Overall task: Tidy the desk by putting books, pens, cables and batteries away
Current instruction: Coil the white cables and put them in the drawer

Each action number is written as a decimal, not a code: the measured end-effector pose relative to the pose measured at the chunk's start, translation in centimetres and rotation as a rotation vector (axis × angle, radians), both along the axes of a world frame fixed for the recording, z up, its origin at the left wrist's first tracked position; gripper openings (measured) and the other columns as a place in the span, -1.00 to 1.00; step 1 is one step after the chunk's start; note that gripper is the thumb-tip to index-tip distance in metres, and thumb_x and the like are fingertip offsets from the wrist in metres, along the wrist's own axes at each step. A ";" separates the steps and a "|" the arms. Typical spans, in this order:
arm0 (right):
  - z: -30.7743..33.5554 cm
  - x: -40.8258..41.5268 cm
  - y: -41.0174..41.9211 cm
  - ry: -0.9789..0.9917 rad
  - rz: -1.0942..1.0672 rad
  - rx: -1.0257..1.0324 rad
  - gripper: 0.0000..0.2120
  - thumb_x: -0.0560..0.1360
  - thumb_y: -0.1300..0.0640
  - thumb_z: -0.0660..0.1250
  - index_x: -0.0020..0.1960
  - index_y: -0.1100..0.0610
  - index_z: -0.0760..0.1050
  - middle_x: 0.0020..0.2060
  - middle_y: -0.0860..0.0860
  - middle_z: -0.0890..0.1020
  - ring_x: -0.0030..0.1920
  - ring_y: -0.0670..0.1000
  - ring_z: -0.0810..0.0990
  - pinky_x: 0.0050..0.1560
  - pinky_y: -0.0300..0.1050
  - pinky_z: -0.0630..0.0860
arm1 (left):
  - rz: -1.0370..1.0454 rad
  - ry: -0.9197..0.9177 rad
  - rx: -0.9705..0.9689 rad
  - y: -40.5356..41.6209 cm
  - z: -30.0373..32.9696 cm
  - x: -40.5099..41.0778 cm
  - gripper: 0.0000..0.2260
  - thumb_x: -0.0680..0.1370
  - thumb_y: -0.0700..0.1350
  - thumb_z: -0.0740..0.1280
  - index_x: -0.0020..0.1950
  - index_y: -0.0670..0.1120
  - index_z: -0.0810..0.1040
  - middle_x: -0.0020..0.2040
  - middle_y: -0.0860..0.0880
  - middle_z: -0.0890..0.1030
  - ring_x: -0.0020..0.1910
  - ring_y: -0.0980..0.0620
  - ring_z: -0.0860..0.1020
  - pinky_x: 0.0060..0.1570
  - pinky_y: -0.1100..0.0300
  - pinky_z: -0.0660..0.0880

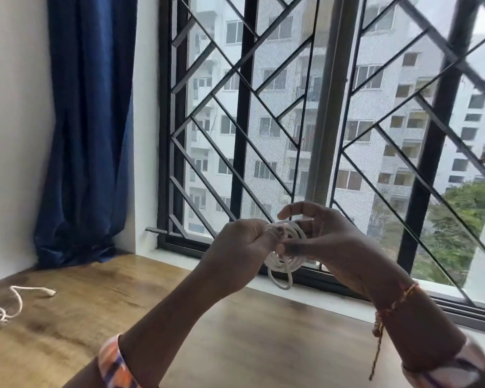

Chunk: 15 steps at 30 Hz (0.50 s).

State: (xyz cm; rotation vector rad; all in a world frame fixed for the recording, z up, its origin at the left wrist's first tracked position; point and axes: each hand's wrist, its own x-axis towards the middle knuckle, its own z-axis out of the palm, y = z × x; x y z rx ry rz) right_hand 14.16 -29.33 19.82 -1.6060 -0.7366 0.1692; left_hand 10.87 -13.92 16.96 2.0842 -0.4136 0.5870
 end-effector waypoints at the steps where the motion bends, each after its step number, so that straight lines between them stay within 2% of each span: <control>1: 0.1 0.0 0.0 -0.016 0.006 -0.009 -0.61 0.19 0.50 0.44 -0.04 0.23 0.51 -0.34 0.09 0.65 -0.32 0.00 0.62 -0.30 -0.22 0.57 | 0.044 -0.056 0.041 -0.1 0.0 -0.2 -0.62 0.50 0.13 0.18 -0.28 -0.14 0.54 -0.42 -0.18 0.53 -0.44 0.05 0.40 -0.35 -0.04 0.41; 3: 0.3 0.1 -0.1 -0.057 0.026 -0.028 -0.67 0.19 0.50 0.43 -0.08 0.29 0.53 -0.34 0.08 0.64 -0.32 -0.04 0.61 -0.29 -0.27 0.56 | 0.112 -0.144 0.103 -0.3 -0.1 -0.7 -0.64 0.51 0.11 0.19 -0.30 -0.12 0.51 -0.53 0.03 0.40 -0.55 0.16 0.30 -0.44 0.12 0.28; 5: 0.5 0.2 -0.2 -0.100 0.032 -0.052 -0.75 0.23 0.51 0.42 -0.12 0.32 0.55 -0.35 0.07 0.64 -0.34 -0.07 0.60 -0.30 -0.30 0.54 | 0.152 -0.193 0.142 -0.4 -0.1 -1.0 -0.68 0.55 0.09 0.22 -0.31 -0.08 0.47 -0.57 0.06 0.32 -0.59 0.15 0.27 -0.48 0.21 0.19; 8: 0.8 0.2 -0.1 -0.189 -0.053 -0.093 -0.81 0.23 0.47 0.46 -0.18 0.34 0.56 -0.37 0.10 0.63 -0.37 -0.06 0.57 -0.34 -0.31 0.52 | 0.173 -0.210 0.159 -0.4 0.0 -1.1 -0.72 0.53 0.10 0.25 -0.21 -0.08 0.54 -0.56 0.06 0.34 -0.59 0.15 0.26 -0.48 0.24 0.17; 9: 0.9 0.2 -0.1 -0.219 -0.097 -0.097 -0.81 0.22 0.46 0.47 -0.20 0.36 0.56 -0.36 0.15 0.62 -0.37 -0.03 0.56 -0.35 -0.29 0.51 | 0.176 -0.214 0.164 -0.4 0.1 -1.1 -0.75 0.53 0.09 0.26 -0.17 -0.07 0.56 -0.54 0.06 0.36 -0.59 0.16 0.26 -0.48 0.24 0.18; 12: 0.9 -0.1 0.1 -0.280 -0.200 -0.059 -0.80 0.18 0.43 0.51 -0.24 0.37 0.55 -0.28 0.33 0.62 -0.32 0.10 0.54 -0.25 -0.06 0.50 | 0.196 -0.235 0.194 -0.4 0.3 -1.1 -0.80 0.53 0.04 0.29 -0.10 -0.06 0.60 -0.53 0.06 0.38 -0.58 0.16 0.29 -0.48 0.25 0.19; 15: 0.9 -0.5 0.0 -0.307 -0.228 0.021 -0.75 0.13 0.36 0.55 -0.26 0.37 0.55 -0.28 0.36 0.61 -0.32 0.12 0.54 -0.22 0.02 0.50 | 0.180 -0.262 0.163 -0.3 0.6 -1.3 -0.83 0.53 0.00 0.30 -0.09 -0.07 0.61 -0.54 0.06 0.37 -0.58 0.15 0.31 -0.51 0.31 0.16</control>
